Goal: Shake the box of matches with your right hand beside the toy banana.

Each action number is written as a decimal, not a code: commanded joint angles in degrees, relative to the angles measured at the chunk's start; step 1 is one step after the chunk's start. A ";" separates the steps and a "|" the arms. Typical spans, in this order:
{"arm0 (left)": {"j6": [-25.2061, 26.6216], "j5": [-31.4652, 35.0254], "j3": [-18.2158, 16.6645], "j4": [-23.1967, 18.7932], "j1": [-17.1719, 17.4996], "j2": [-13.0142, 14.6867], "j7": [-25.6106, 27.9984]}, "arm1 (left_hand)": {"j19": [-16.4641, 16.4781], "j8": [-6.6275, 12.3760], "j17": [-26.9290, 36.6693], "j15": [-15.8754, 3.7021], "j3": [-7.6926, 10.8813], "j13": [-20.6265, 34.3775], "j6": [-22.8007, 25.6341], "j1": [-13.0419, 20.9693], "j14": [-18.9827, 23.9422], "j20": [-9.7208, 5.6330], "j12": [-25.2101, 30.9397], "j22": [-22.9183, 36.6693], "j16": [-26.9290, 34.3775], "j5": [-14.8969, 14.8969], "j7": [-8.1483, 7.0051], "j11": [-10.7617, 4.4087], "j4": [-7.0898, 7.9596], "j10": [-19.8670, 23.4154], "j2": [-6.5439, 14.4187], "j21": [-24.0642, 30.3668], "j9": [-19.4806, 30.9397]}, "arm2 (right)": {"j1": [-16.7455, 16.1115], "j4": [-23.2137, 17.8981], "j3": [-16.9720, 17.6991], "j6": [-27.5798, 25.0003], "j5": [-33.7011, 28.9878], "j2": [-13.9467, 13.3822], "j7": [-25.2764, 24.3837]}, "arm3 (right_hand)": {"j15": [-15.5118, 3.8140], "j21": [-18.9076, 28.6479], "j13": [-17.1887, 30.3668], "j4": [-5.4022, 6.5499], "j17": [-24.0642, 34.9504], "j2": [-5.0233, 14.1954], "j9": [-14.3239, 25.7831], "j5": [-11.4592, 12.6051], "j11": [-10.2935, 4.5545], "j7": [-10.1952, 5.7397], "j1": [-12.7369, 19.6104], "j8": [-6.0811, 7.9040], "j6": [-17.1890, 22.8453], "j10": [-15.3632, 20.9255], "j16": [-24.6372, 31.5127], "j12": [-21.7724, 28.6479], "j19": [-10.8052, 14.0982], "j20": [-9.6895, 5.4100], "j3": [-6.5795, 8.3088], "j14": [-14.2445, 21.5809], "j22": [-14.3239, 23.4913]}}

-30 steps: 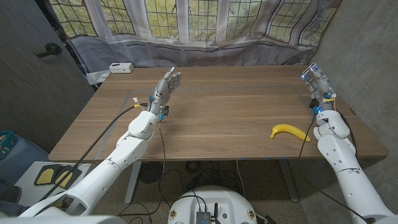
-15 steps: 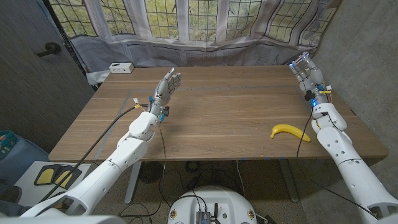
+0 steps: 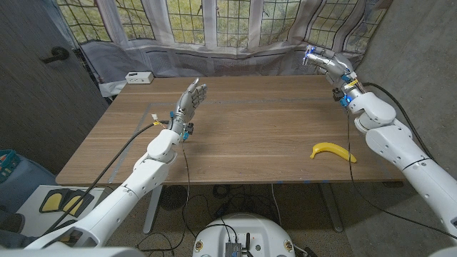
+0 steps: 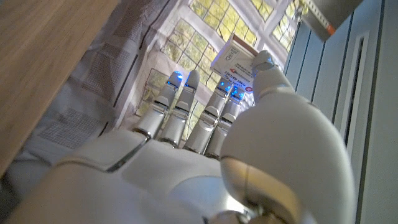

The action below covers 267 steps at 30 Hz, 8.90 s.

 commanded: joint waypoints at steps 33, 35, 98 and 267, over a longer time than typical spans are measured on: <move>-0.59 -1.42 -0.05 1.45 -0.17 -0.05 -2.07 | -0.23 0.00 0.18 0.20 0.50 0.12 0.53 0.38 0.08 0.41 -0.09 0.19 0.13 -0.10 -0.15 0.06 0.18 0.43 0.17 0.18 0.22 | -5.44 -0.89 2.46 0.03 -7.99 1.88 -6.83 | -2.75 0.34 0.19 0.10 0.24 1.98 0.35 0.51 -0.08 -1.08 2.55 -0.26 2.45 0.68 0.32 0.03 0.48 0.52 -1.07 0.04 0.33; -0.57 -1.44 -0.01 1.51 -0.27 -0.10 -2.13 | -0.26 -0.02 0.18 0.19 0.51 0.12 0.48 0.37 0.08 0.43 -0.09 0.19 0.13 -0.10 -0.20 -0.10 0.18 0.45 0.17 0.18 0.22 | -6.65 0.83 4.52 2.53 -2.27 4.38 -6.64 | -2.73 0.45 0.19 0.12 0.27 2.02 0.36 0.51 -0.08 -1.07 2.56 -0.30 2.41 0.70 0.37 0.04 0.74 0.50 -1.12 0.09 0.34; -0.79 -0.90 0.70 2.04 -1.27 -0.77 -2.19 | -0.43 -0.03 0.18 0.20 0.57 0.13 0.53 0.29 0.08 0.56 -0.14 0.20 0.12 -0.10 -0.17 -0.04 0.19 0.47 0.15 0.19 0.22 | -2.84 -10.04 -1.09 0.22 -30.93 -4.60 -10.43 | -3.13 -0.30 0.22 0.55 0.11 2.66 0.43 0.30 -0.16 -1.65 1.52 -1.17 2.35 0.28 -0.31 -0.18 -1.11 0.02 -2.78 -0.46 0.37; -0.12 -3.95 1.02 3.76 -3.98 1.25 -10.19 | -0.80 0.03 0.17 -0.07 0.86 0.15 1.09 0.15 0.06 0.89 -0.16 0.22 0.11 -0.10 -0.28 -0.44 0.18 0.68 0.19 0.24 0.23 | -12.01 -35.29 -22.49 -53.03 -73.72 -16.51 9.38 | -3.52 -0.49 0.19 0.53 0.33 4.37 0.31 0.67 -0.16 -2.02 1.27 -2.05 3.08 -0.10 -1.66 -0.74 -2.92 0.69 -3.94 -1.13 0.25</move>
